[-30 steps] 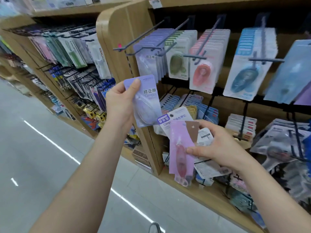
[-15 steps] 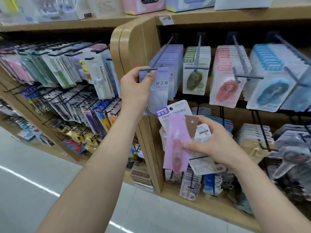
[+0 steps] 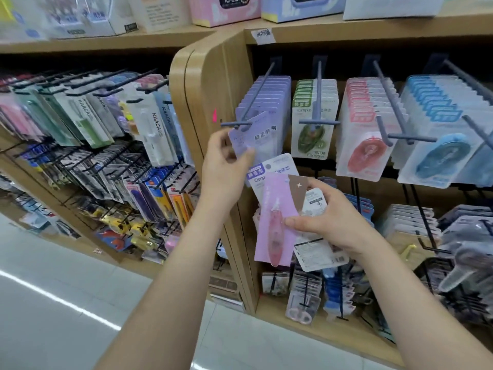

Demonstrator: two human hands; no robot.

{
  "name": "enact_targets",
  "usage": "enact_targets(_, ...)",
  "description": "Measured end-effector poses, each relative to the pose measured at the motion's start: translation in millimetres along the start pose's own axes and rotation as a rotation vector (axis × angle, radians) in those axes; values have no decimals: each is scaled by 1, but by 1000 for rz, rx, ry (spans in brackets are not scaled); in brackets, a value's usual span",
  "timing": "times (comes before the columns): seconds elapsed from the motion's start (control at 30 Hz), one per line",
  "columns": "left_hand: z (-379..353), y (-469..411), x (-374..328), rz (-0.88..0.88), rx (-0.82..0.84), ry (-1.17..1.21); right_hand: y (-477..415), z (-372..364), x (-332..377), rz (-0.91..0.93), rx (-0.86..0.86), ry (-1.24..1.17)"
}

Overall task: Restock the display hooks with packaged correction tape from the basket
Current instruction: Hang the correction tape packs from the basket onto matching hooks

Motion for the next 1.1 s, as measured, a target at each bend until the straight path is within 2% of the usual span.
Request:
enact_targets(0.1,0,11,25,105,-1,-53,0,4,-9,-24,2,19)
enact_targets(0.17,4,11,34,133,-70,-125,1,7,-17,-63,-13,-30)
enact_targets(0.27,12,21,29,-38,-303,-345,2,12,-27,-106,-32,-140)
enact_targets(0.3,11,25,26,-113,-331,-378,3,14,-30,-120,-44,-173)
enact_targets(0.43,-2,27,22,-234,-235,-451,6,18,-41,-164,-118,-279)
enact_targets(0.53,-11,11,14,-278,-268,-533,7,15,-42,-179,-163,-355)
enact_targets(0.67,-25,-10,9,-246,-285,-587,6,8,-37,-187,-189,-471)
enact_targets(0.77,-34,-24,11,-346,-257,-637,4,4,-35,-199,-202,-549)
enact_targets(0.87,-38,-38,9,-260,-189,-729,3,2,-32,-207,-222,-586)
enact_targets(1.0,-28,-17,5,-272,-88,-569,4,2,-31,-208,-261,-596)
enact_targets(1.1,-25,26,12,-80,119,-375,4,1,-26,-184,-272,-572)
Point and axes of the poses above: each hand's wrist, its own y-axis away from the middle knuckle, its own z-axis out of the back of the hand, x = y × z, the point moved 4 cm from there along -y, towards the middle knuckle, and after that the axes turned 1 degree about x, right-handed, at the moved point
